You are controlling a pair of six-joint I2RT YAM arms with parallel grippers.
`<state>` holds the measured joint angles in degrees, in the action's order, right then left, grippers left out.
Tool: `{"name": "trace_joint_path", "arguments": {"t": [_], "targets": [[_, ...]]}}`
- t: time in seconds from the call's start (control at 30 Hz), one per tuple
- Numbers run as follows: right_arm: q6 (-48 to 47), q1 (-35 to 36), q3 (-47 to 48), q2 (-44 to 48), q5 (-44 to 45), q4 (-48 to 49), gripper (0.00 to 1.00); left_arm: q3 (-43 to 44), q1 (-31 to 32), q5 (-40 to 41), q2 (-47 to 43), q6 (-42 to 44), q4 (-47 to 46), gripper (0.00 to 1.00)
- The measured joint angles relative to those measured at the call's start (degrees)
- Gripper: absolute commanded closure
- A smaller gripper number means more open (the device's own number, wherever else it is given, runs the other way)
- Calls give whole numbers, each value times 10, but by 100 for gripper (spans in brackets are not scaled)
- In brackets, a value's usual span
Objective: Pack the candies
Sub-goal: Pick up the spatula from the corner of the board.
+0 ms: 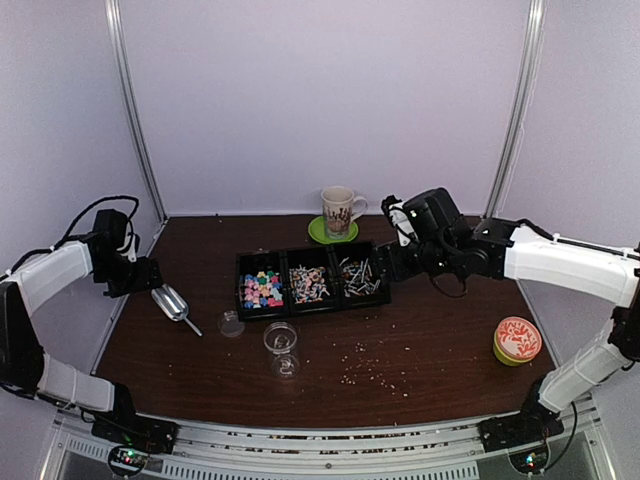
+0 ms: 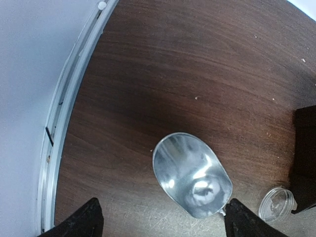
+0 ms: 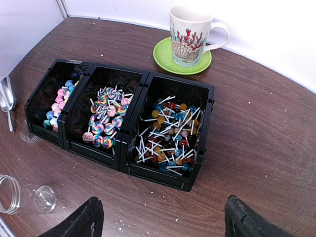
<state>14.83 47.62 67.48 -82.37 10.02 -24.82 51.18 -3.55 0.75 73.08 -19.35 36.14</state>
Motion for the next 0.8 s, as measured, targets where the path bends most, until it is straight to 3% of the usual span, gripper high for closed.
{"name": "trace_joint_path", "arguments": {"t": [0.33,0.67,0.8], "targets": [[1,1,-34,29,-10,15,15,28,-14,-45,93,-37,-5,32],[1,3,-59,38,-12,20,15,52,-33,-73,156,-48,-21,34],[1,3,-61,39,-12,20,15,54,-48,-90,171,-48,-27,42]]}}
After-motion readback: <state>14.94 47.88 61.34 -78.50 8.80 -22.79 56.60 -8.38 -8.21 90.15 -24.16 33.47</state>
